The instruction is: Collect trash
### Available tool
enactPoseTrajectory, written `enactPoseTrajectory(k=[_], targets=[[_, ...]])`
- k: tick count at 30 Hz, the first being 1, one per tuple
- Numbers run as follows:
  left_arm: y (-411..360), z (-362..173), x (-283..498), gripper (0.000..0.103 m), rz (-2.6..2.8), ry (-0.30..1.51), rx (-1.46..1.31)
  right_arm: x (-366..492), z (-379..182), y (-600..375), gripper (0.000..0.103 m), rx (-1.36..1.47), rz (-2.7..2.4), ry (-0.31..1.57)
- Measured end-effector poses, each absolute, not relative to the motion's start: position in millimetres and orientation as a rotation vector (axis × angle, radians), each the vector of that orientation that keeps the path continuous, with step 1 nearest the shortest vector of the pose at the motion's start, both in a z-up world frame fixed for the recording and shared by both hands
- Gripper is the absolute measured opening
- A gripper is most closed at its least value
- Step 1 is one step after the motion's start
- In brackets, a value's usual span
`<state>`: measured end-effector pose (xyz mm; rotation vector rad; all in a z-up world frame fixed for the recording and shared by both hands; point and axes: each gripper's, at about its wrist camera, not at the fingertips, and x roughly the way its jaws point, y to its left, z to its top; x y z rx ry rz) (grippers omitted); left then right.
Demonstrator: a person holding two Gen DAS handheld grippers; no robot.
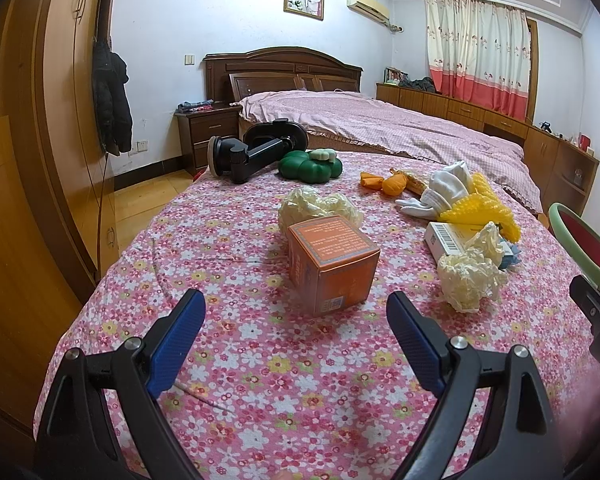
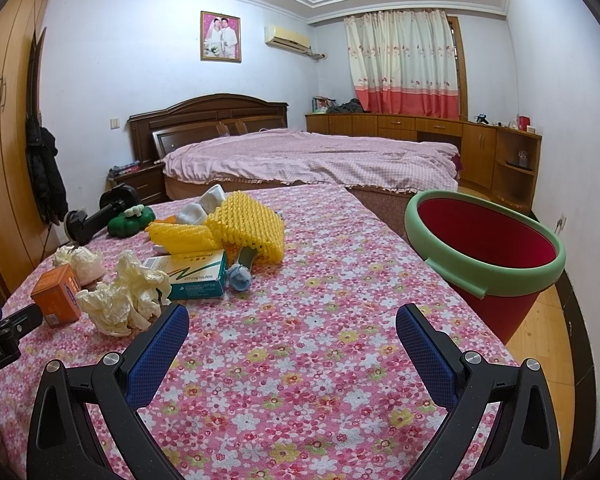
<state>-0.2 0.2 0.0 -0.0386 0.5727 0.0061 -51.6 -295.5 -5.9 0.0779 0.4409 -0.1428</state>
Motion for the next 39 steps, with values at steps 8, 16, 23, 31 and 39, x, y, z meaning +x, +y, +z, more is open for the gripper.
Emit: enactPoseTrajectory(k=[8,16,23,31,39], targets=[[0.2,0.0,-0.2,0.092,0.005,0.573,-0.040,-51.8,-5.8,-295.2,0.103,0.076,-0.148,0.436],[-0.2,-0.1,0.0,0.092,0.004,0.574,-0.042,-50.9,-6.9,-295.4,0.103,0.075,-0.149,0.436],[0.1,0.0,-0.2,0.092,0.005,0.573,-0.042,-53.1,-6.8,-294.2,0.103,0.076,-0.149,0.436],[0.2,-0.1,-0.2,0.092,0.004,0.573,-0.045,-52.6,-7.4,-294.0,0.103,0.074,-0.150,0.435],[0.2,-0.1,-0.2,0.092,0.004,0.573,-0.046,-52.4,-6.5,-294.4,0.103,0.073,-0.149,0.436]])
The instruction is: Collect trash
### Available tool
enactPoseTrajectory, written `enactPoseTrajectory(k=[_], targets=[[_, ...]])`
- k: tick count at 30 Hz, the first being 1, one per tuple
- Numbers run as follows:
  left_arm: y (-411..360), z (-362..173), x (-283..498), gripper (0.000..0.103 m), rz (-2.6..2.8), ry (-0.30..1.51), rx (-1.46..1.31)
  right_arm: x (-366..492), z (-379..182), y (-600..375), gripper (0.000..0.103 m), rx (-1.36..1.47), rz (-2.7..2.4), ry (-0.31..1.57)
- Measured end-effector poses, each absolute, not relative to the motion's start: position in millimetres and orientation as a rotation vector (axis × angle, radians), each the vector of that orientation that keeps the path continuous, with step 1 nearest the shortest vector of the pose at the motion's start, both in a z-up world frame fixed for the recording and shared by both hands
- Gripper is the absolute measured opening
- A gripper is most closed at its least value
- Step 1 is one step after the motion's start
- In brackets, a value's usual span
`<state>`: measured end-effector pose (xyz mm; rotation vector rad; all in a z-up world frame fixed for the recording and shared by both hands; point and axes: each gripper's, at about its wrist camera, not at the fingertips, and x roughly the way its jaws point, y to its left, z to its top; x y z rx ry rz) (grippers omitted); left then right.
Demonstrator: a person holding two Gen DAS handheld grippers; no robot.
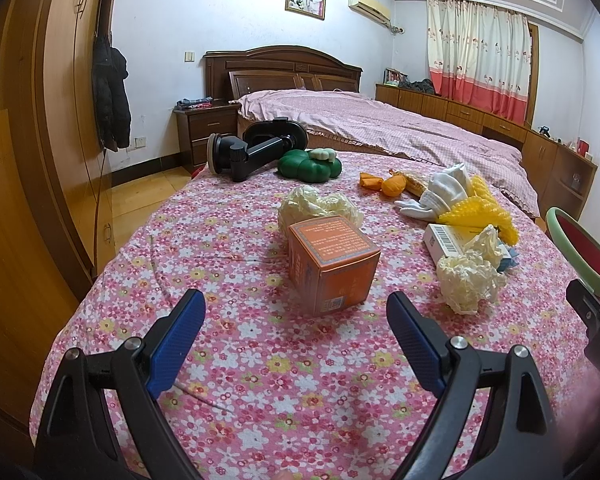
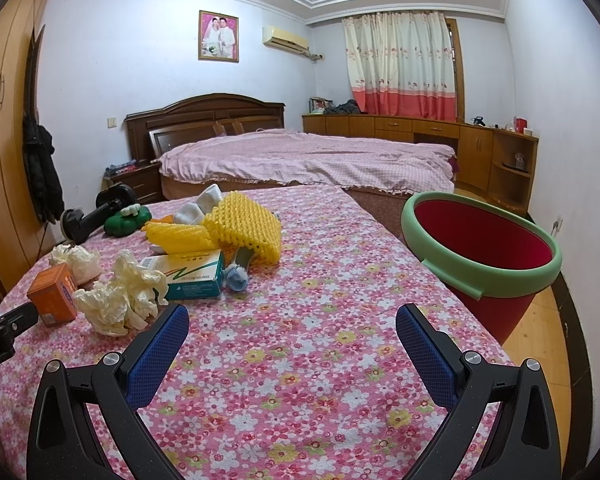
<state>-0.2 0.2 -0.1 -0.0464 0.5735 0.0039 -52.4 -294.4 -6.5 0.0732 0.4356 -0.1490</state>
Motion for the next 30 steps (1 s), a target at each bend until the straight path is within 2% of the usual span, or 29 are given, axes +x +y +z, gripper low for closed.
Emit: enactPoseTrajectory(k=[19,30], targets=[[0,0,0,0.092,0.002,0.577,-0.051,-54,-6,-295,0.103,0.074,-0.146,0.441],[2,-1,16,0.092,-0.017,0.624,-0.044,-26,-8,-312,0.103,0.138,-0.087,0.568]])
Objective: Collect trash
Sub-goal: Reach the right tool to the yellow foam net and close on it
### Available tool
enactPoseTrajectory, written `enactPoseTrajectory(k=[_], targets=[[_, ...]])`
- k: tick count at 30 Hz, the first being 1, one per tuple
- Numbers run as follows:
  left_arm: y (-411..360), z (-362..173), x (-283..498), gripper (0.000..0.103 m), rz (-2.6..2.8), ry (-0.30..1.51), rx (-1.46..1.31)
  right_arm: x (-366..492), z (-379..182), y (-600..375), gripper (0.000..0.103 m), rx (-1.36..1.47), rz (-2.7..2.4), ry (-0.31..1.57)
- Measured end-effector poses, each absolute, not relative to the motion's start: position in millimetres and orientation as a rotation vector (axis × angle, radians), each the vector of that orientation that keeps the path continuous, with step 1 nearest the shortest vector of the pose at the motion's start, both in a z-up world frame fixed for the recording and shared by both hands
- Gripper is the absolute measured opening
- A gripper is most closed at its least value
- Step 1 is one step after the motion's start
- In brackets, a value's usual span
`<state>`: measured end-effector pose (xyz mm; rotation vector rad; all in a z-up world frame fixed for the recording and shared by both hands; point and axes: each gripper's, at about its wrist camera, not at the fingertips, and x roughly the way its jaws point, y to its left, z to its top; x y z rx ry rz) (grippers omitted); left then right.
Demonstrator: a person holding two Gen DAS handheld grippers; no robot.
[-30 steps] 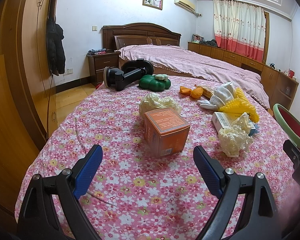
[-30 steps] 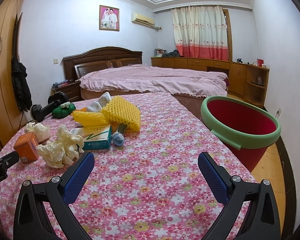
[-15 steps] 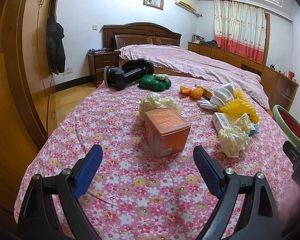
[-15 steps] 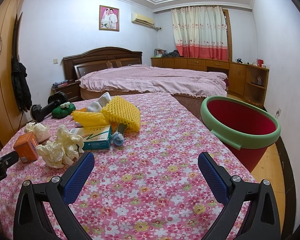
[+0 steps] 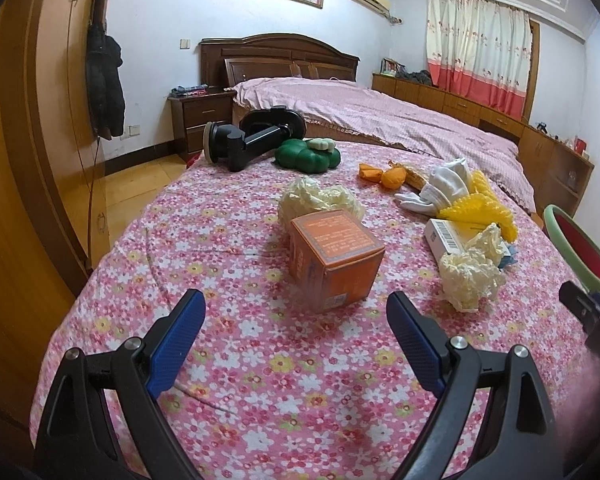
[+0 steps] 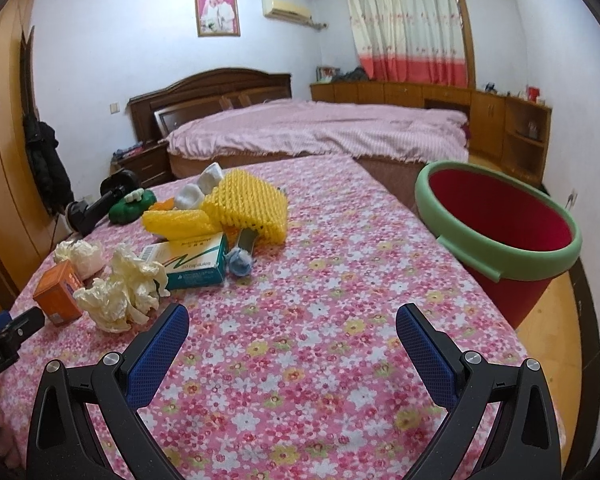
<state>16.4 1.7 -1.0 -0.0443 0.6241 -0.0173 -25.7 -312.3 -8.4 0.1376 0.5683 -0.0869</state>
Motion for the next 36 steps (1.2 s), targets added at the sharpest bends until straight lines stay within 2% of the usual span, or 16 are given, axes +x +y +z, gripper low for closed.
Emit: enactPoseTrajectory(k=[7,17,21,25,28,29,30,32,33,34,36], targets=[[2,15,39,0.092,-0.012,0.648,-0.033,9,13,-318,0.103,0.178,-0.037,0.618],[-20,24,108,0.092,-0.050,0.800,-0.092,71,23,-323,0.103,0.232,0.001,0.708],[-31,15,136,0.081,-0.033,0.880,-0.069,99,17,-322,0.103,0.239,0.016,0.766],[-27,6,150,0.074,-0.050,0.928,-0.103,115,9,-319,0.103,0.230,0.020,0.808],[-33,4,159,0.070,-0.064,0.941,-0.111,123,4,-322,0.094,0.238,0.029,0.834],[-21,5,162,0.068,-0.070,0.945,-0.118,126,2,-323,0.087,0.245,0.036,0.847],[-22,4,165,0.062,-0.083,0.949,-0.132,129,-1,-323,0.077,0.251,0.042,0.863],[-18,4,168,0.060,-0.109,0.953,-0.145,132,-5,-323,0.063,0.255,0.048,0.885],[-19,4,168,0.058,-0.112,0.946,-0.140,133,-7,-323,0.059,0.254,0.056,0.897],[-20,5,168,0.058,-0.112,0.938,-0.131,134,-8,-322,0.050,0.254,0.061,0.903],[-22,6,169,0.056,-0.121,0.931,-0.122,135,-10,-321,0.043,0.254,0.076,0.915]])
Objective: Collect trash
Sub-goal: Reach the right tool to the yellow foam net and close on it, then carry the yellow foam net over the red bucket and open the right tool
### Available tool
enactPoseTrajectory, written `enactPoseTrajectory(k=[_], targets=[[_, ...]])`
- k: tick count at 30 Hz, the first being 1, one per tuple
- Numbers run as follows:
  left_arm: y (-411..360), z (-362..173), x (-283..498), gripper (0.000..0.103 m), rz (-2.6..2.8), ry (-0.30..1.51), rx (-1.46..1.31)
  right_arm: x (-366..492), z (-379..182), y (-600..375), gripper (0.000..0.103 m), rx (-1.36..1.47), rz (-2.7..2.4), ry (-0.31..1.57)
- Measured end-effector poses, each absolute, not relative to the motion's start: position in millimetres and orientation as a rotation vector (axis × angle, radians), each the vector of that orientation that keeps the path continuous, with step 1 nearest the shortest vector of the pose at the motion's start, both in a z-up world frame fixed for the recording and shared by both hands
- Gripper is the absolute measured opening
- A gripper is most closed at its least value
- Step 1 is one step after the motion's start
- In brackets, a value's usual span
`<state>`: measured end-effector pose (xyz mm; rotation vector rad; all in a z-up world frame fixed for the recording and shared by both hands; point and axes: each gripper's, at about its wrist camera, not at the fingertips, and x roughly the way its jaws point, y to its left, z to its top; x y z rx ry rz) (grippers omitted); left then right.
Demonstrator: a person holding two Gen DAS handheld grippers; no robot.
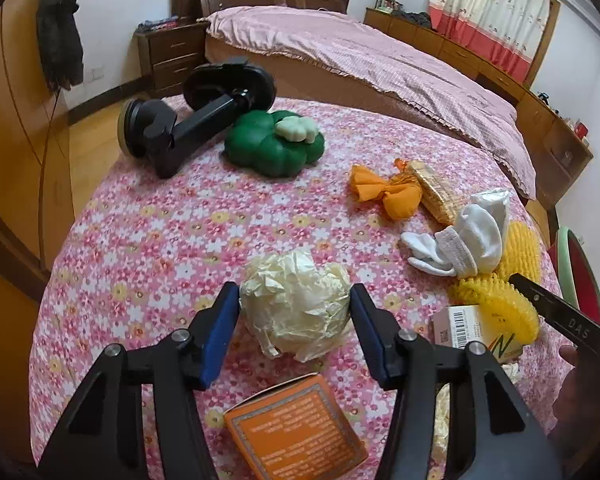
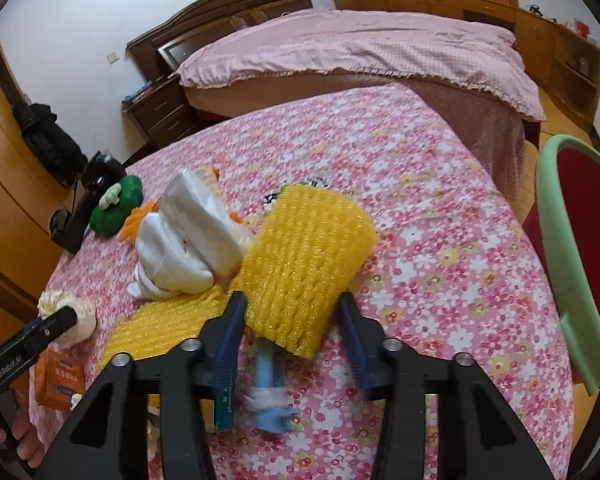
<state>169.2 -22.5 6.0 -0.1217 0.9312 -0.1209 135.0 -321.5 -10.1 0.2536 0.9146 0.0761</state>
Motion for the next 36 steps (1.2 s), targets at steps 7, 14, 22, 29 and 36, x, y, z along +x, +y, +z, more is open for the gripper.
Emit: enactPoseTrajectory(k=[7,14,22,29,36], targets=[[-26,12,166,0.054,-0.127,0.903,-0.110,131,-3,-318,0.033,0.257,0.115,0.903],[-30,30,155,0.054,-0.145,0.858,-0.105,115,21,-318,0.031,0.250,0.133,0.838],[-42,56,140,0.054,-0.172,0.800,-0.097,86,58,-320,0.031,0.224,0.143,0.727],[-62,74,130,0.054,-0.215,0.764,-0.082,63,80,-334,0.031,0.234,0.136,0.663],[-94,90,124,0.054,-0.296,0.735,-0.080,43,97,-364,0.031,0.253,0.086,0.610]])
